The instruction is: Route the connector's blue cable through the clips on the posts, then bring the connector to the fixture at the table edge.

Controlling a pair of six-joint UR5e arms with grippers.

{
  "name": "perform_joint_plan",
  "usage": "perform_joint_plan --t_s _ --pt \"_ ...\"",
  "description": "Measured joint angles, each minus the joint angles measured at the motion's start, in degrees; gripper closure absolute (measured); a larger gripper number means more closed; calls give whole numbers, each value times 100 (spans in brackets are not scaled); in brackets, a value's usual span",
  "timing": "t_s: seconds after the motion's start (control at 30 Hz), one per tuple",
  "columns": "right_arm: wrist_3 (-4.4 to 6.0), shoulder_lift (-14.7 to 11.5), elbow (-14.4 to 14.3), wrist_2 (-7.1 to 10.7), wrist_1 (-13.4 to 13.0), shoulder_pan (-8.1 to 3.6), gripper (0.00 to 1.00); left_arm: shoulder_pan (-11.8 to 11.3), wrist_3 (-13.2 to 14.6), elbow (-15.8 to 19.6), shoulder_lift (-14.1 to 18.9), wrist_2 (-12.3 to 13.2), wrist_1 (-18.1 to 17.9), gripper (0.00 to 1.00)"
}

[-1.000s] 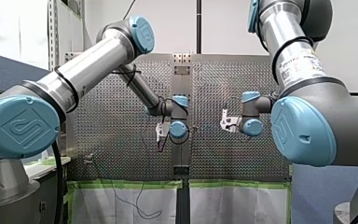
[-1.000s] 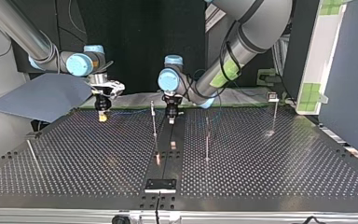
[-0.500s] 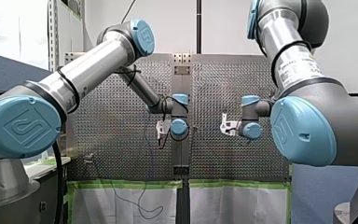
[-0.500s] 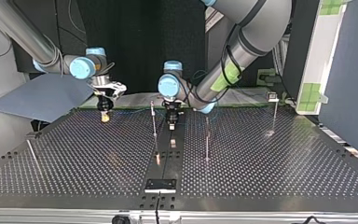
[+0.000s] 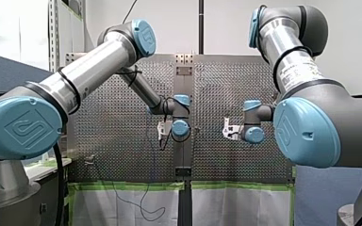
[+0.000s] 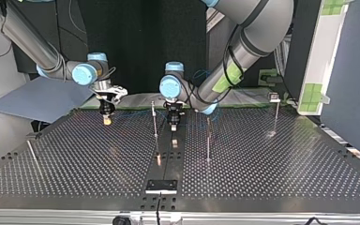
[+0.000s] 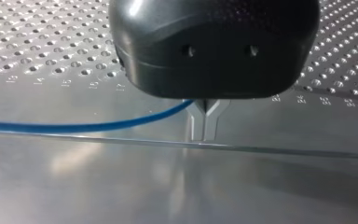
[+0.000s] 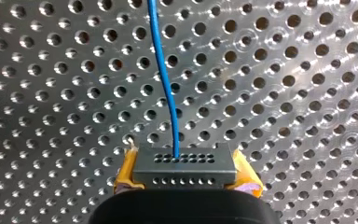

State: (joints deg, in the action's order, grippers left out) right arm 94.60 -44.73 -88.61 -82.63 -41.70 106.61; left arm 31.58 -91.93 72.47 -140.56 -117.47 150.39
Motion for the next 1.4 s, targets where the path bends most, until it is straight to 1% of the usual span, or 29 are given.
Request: perform_joint_plan --t_s 0.3,0.43,0.6,0.83,1.03,1.07,1.1,1.13,1.17,1.2,1.23,1.27,1.3,1.33,1.37,1.4 --pt "-1 10 194 64 99 -9 100 0 9 1 2 -31 4 100" --pt "1 11 224 118 98 -10 100 0 9 2 0 -41 5 100" --pt "21 13 251 252 67 -11 100 0 9 2 1 -43 4 100" --pt "37 27 287 309 56 -17 100 0 9 2 2 -43 5 100" --pt "73 42 293 406 49 -27 100 0 9 2 0 -26 22 100" --pt "74 43 294 413 49 -27 100 0 9 2 0 -22 24 87" --pt "75 43 294 416 50 -27 100 0 9 2 1 -19 24 87" --pt "76 44 294 418 51 -26 100 0 9 1 2 -15 25 73" --pt "76 45 295 420 53 -25 100 0 10 1 2 -8 26 47" --pt "77 48 295 420 55 -25 100 0 10 1 3 -3 28 47" --pt "77 50 295 421 58 -25 100 0 10 1 3 3 27 35" --pt "77 52 295 422 63 -25 100 -2 10 1 2 20 23 24" --pt "77 53 295 422 67 -25 100 -4 8 1 2 41 20 24" --pt "77 53 295 422 70 -24 100 -8 7 1 3 66 18 10" --pt "75 54 295 422 74 -23 100 -12 5 1 5 86 19 0" --pt "74 54 295 423 78 -23 100 -13 4 1 5 88 20 0"
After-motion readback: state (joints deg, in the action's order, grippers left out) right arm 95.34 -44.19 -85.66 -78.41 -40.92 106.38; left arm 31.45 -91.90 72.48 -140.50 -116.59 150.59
